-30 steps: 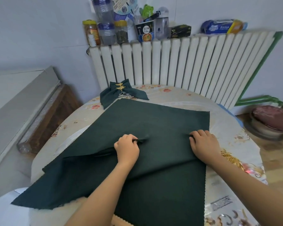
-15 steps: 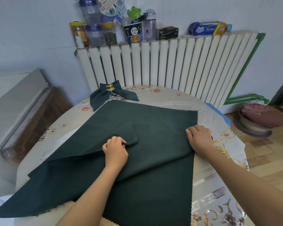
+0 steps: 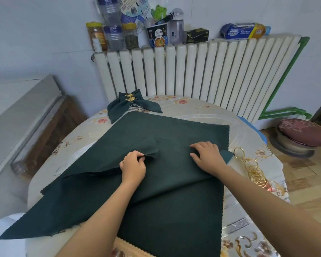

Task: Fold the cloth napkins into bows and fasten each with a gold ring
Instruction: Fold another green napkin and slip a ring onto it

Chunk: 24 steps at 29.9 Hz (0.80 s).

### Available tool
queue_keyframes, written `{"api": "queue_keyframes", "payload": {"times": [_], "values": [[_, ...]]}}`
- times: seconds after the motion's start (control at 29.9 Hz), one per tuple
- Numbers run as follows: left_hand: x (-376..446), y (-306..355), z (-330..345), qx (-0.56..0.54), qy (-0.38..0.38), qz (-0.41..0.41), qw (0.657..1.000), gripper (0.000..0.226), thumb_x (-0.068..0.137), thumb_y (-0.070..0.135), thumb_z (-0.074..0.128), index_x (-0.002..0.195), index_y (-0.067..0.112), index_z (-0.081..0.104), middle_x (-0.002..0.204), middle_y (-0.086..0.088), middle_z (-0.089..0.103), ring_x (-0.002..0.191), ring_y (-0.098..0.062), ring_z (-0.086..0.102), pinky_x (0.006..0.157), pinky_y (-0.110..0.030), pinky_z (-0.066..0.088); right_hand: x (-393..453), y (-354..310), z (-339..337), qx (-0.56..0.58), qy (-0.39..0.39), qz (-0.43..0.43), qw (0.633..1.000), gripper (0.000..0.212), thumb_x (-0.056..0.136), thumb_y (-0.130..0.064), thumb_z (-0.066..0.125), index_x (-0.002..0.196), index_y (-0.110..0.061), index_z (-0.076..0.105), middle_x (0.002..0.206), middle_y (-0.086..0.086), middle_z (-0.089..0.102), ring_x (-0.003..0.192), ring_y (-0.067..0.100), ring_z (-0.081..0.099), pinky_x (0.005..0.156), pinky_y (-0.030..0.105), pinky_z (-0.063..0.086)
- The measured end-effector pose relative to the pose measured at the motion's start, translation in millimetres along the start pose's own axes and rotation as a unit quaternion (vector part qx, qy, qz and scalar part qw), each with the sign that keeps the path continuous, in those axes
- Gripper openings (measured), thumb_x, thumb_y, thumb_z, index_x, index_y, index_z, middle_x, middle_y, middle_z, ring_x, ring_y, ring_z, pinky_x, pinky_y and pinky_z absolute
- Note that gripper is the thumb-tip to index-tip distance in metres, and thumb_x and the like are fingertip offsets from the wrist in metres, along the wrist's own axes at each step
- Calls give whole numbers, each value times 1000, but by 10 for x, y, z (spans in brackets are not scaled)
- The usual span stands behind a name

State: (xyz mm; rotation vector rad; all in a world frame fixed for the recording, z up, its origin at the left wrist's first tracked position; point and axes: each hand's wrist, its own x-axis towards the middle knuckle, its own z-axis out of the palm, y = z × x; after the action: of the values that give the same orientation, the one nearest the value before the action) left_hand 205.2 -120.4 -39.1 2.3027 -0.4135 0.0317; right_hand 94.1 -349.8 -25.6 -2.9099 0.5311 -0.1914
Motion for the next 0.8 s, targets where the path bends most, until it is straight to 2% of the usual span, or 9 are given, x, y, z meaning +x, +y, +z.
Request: {"api": "queue_keyframes", "payload": {"times": [0.1, 0.23, 0.33, 0.47, 0.6, 0.73, 0.8], "values": [[-12, 22, -68, -31, 1, -2, 1000, 14, 93, 10, 51, 87, 21, 56, 91, 9, 58, 95, -16, 55, 93, -31, 29, 53, -51, 25, 6, -22, 26, 999, 44, 95, -37, 47, 136, -21, 43, 134, 5, 46, 124, 25, 38, 104, 34, 31], [131, 25, -259, -43, 17, 3, 999, 13, 93, 11, 51, 87, 21, 55, 89, 10, 56, 87, -11, 50, 99, -41, 36, 153, -120, 15, 5, -29, 73, 997, 44, 93, -39, 50, 132, -18, 46, 130, 7, 49, 123, 26, 42, 101, 35, 32], [437, 68, -485, -43, 46, -8, 998, 10, 95, 15, 50, 89, 21, 55, 93, 6, 59, 91, -17, 53, 99, -45, 39, 258, -176, 20, 16, -24, 98, 995, 37, 92, -37, 52, 123, -18, 52, 125, 5, 53, 120, 25, 44, 99, 36, 32], [878, 99, -652, -26, 73, -34, 996, 11, 96, 16, 50, 92, 23, 57, 106, -2, 65, 101, -26, 56, 100, -47, 39, 478, -330, 39, 49, -33, 80, 995, 32, 89, -35, 54, 118, -21, 55, 121, 4, 54, 118, 25, 45, 99, 36, 32], [1192, 24, -646, -13, 71, -76, 995, 17, 96, 18, 51, 106, 15, 65, 113, -5, 65, 105, -29, 56, 99, -42, 41, 719, -532, 104, 73, -34, 65, 995, 35, 89, -38, 56, 120, -22, 54, 121, 3, 53, 118, 24, 44, 99, 35, 32], [1480, -133, -556, -46, 54, -136, 988, 14, 94, 20, 55, 102, 16, 65, 110, -8, 66, 103, -30, 57, 92, -37, 44, 1063, -753, 263, 102, -33, 39, 994, 33, 90, -34, 54, 121, -23, 56, 120, 2, 53, 119, 23, 43, 99, 35, 32], [1505, -156, -549, -62, 37, -148, 986, 17, 94, 20, 55, 107, 14, 66, 113, -8, 64, 103, -28, 56, 87, -32, 43, 1164, -860, 283, 119, -36, 25, 992, 33, 91, -33, 53, 123, -25, 56, 121, 1, 53, 119, 23, 42, 100, 35, 31]]}}
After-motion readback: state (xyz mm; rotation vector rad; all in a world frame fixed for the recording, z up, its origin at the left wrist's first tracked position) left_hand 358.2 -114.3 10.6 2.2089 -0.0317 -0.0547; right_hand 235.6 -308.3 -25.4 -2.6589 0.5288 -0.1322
